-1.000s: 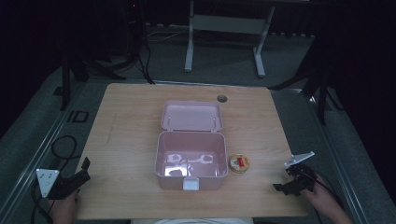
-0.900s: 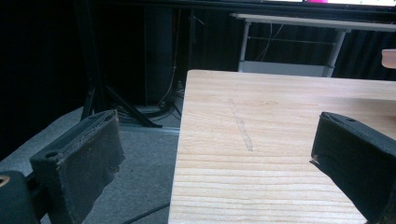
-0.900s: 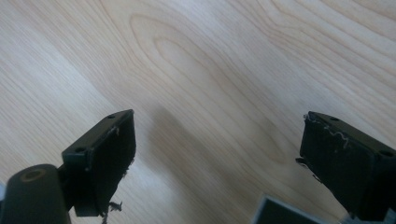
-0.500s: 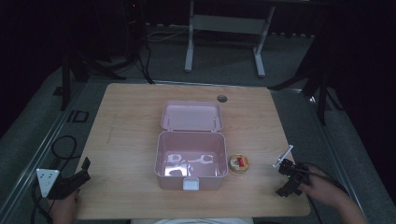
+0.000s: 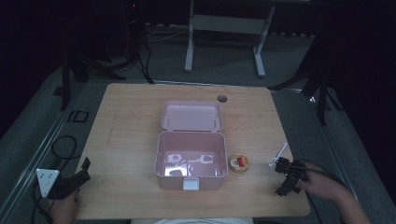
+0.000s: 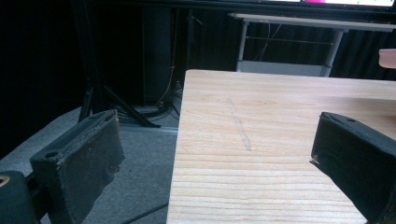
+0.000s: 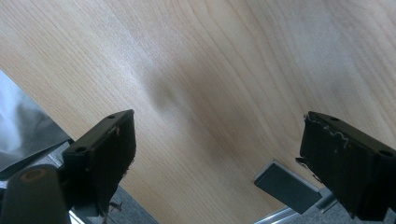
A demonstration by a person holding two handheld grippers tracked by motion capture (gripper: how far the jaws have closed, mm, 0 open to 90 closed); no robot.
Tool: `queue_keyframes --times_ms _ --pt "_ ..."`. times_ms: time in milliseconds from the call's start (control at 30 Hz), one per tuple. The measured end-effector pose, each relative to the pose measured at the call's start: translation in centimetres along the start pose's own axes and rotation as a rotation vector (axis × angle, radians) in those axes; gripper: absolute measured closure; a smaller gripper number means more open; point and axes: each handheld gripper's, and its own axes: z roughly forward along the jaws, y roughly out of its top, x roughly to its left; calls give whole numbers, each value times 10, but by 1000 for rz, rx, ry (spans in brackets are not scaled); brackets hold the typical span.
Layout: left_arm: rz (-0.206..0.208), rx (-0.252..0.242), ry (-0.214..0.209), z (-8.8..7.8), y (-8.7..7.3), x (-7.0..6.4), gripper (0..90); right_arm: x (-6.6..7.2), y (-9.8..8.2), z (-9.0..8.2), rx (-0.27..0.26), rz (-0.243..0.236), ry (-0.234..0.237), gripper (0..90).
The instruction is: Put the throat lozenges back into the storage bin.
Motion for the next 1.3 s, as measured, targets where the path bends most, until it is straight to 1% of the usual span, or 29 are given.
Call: queue_keyframes --times_ms 67,100,167,200,300,333,433,467,500,533,567,600,633,667,700,733,767,800,833,867,900,933,967,1000,1100,1133,1167,1233,1300 --pt "0 0 0 0 0 0 24 0 0 -1 1 4 2 105" --pt "0 0 0 0 0 0 25 0 1 -2 -4 -4 -1 105" --pt "0 1 0 0 0 0 24 0 2 -3 3 -7 6 105" --pt "0 1 0 0 0 0 24 0 4 -4 21 -26 -12 105" --pt "-1 0 0 0 0 0 24 0 8 -5 14 -35 -11 105" --pt "0 0 -1 0 0 0 24 0 12 -7 8 -35 9 105" --pt "0 1 -2 0 0 0 24 0 17 -7 16 -50 7 105" --pt "-1 0 -3 0 0 0 24 0 23 -8 19 -73 4 105" --pt "-1 0 -3 0 0 0 24 0 23 -8 19 -73 4 105" --pt "-1 0 -4 0 0 0 24 1 30 -8 26 -90 -4 105" --pt "-1 0 -4 0 0 0 24 1 30 -8 26 -90 -4 105" --pt "-2 0 -5 0 0 0 24 1 37 -8 26 -108 -7 105" --pt "-2 0 -5 0 0 0 24 1 37 -8 26 -108 -7 105" --pt "-3 -1 -5 0 0 0 24 1 44 -8 28 -118 -7 105" --pt "-3 -1 -5 0 0 0 24 1 44 -8 28 -118 -7 105" --pt "-3 -1 -5 0 0 0 24 1 48 -8 27 -129 -1 105" --pt "-3 -1 -5 0 0 0 24 1 51 -8 31 -133 -8 105" --pt "-3 0 -5 0 0 1 24 1 59 -8 41 -146 -13 105" --pt "-3 0 -5 0 0 1 24 1 59 -8 41 -146 -13 105" --pt "-3 0 -6 0 0 1 24 1 66 -8 44 -151 -11 106" --pt "-3 0 -6 0 0 1 24 1 66 -8 44 -151 -11 106" --pt "-3 -1 -6 0 0 0 24 1 73 -9 49 -161 -23 106" --pt "-3 -1 -6 0 0 0 24 1 73 -9 49 -161 -23 106" --pt "-3 -1 -7 0 0 0 24 1 80 -10 51 -173 -23 106" --pt "-2 -2 -7 0 0 0 25 2 84 -11 48 -183 -29 106" --pt "-3 -1 -8 0 0 0 25 2 88 -12 47 -184 -26 106" --pt "-3 -1 -8 0 0 1 24 4 97 -13 46 -205 -28 125" --pt "-3 -2 -9 0 0 1 24 5 105 -14 48 -214 -33 133" --pt "-4 -3 -10 0 0 1 24 6 113 -15 44 -219 -27 132"
